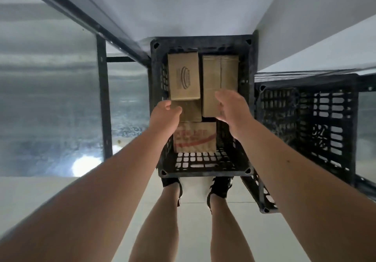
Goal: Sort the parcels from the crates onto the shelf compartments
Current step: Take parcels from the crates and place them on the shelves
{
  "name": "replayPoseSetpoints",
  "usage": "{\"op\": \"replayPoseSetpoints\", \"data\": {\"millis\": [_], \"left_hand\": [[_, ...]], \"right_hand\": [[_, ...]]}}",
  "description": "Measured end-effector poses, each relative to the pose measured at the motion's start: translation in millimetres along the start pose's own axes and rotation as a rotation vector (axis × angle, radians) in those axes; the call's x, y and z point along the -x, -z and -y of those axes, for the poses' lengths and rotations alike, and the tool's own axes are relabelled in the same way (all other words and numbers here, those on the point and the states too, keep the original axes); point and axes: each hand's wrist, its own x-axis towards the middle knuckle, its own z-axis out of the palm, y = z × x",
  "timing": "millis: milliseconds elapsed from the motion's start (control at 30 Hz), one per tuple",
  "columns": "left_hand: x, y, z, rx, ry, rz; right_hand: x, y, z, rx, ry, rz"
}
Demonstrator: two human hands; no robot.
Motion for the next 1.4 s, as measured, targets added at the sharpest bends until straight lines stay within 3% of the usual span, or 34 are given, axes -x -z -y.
{"op": "replayPoseSetpoints", "data": {"millis": [400, 767, 933, 1400], "left_hand": [[-109, -34, -3, 0.062, -0.016, -0.034], [-137, -49, -3, 0.256, 0.038, -0.051], [-88, -42, -3, 0.257, 0.089, -0.098], [127, 29, -47, 0.278, -0.068, -0.058]], "right_hand": [[-124, -46, -9, 0.014, 0.084, -0.017], [-144, -75, -17, 0.133, 0.042, -0.002], [-97, -68, -15, 0.228, 0.045, -0.027], [106, 13, 26, 0.361, 0.273, -0.033]]}}
